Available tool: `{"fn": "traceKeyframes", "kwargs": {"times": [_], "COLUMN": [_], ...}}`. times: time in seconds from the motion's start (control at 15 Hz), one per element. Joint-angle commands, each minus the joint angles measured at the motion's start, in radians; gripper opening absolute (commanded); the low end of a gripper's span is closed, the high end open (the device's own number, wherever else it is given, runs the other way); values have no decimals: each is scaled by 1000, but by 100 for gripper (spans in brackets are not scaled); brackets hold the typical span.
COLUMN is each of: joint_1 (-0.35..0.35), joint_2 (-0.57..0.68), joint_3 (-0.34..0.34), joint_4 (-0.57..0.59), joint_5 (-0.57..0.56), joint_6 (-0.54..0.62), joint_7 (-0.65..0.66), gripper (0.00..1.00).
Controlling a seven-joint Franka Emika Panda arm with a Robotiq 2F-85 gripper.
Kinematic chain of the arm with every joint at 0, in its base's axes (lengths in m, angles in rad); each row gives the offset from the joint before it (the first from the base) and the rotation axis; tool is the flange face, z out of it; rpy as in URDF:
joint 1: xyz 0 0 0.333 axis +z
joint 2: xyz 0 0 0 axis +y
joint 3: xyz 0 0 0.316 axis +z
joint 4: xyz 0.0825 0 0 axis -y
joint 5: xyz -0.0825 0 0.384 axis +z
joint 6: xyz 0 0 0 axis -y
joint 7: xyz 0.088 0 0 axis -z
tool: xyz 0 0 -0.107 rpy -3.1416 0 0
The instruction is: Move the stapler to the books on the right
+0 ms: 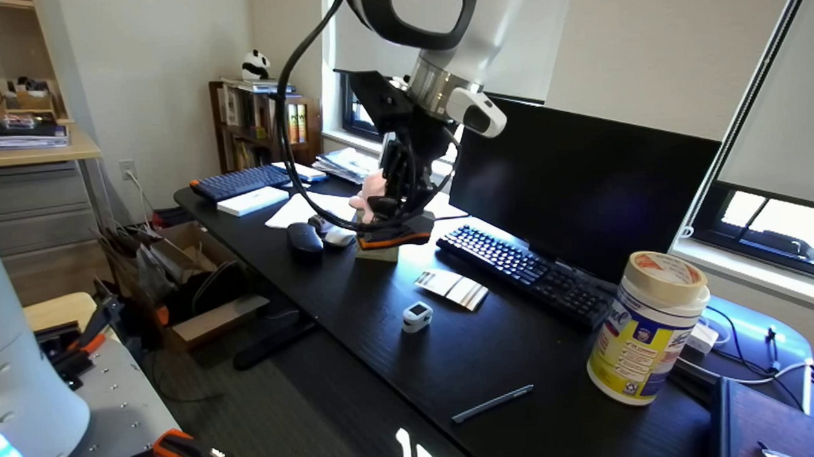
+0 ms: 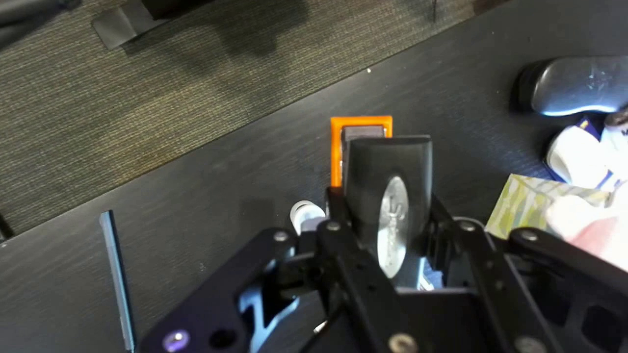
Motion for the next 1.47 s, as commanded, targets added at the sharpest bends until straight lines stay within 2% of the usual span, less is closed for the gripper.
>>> {"fn": "traceKeyframes", "kwargs": {"times": [0.0,0.33,0.67,1.07,1.4], "joint_1": [-74,-221,-356,-394,-384], "joint_2": [97,328,514,668,756], "joint_3": [-75,-163,-136,-113,-128], "joint_4": [73,183,365,567,662], "joint_5": [88,212,404,581,639], "joint_6": [-20,40,55,147,293], "joint_7": [-16,-23,66,260,459], "gripper": [12,12,12,12,12]}}
